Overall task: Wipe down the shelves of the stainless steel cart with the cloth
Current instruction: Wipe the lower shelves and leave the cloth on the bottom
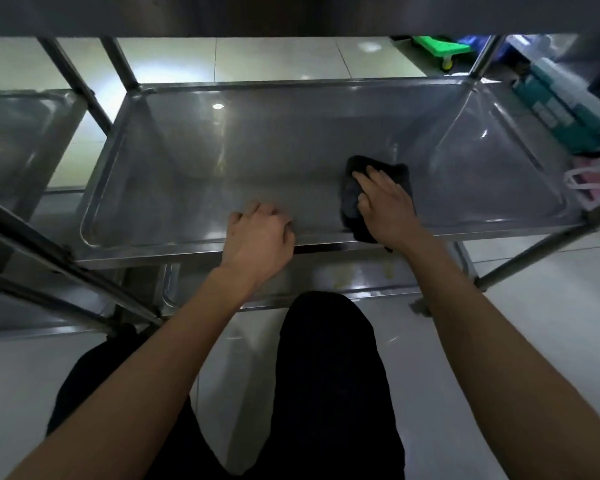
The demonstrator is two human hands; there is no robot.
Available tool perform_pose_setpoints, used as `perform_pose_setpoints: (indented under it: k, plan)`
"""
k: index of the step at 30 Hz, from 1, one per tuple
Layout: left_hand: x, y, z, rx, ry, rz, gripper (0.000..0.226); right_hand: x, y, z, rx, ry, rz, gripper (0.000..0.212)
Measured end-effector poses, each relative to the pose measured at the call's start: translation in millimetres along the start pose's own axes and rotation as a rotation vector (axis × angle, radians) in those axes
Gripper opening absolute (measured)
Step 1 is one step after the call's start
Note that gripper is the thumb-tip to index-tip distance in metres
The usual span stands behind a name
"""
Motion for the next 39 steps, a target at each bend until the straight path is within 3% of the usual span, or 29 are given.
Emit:
perform_pose_setpoints:
  k: [6,9,18,21,30,39]
  plan:
    - [8.3,6.8,-15.8,-0.065,0.120,0.047,0.040,1.9,-3.6,-14.4,-0.045,-0.086,0.010,0.050]
    - [21.1,10.4,-34.1,-0.029,0.109,0.083,0.034,0.1,-14.1,-36.7,0.000,-0.088,0.000,0.050]
    - [82.9,44.4,-144.8,0.207,0.024,0.243,0.030,-16.0,-55.4,-184.8,0.234,-0.059,-0.069,0.052]
    - [96.6,59.3,-168.1,0.280,-0.071,0.230,0.025,-18.7,-67.9,-235.8,0.313,-0.038,-0.093,0.053]
    - [94.2,67.8,-179.1,0.251,-0.125,0.256,0.041,-27.2,-103.1,-365.3,0.631,-0.033,-0.205,0.054]
    - [93.3,61.6,-177.9,0.277,-0.096,0.252,0.038,-27.5,-110.9,-360.6,0.612,-0.079,-0.190,0.052]
Point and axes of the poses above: each hand's wrist, its own y-axis away from the middle knuckle, its own x-axis out of the back of the hand, z = x × y, the point moved 2 cm from there along -y, towards the middle knuckle, and after that the axes turned 15 degrees about y, right-handed, at the moved point
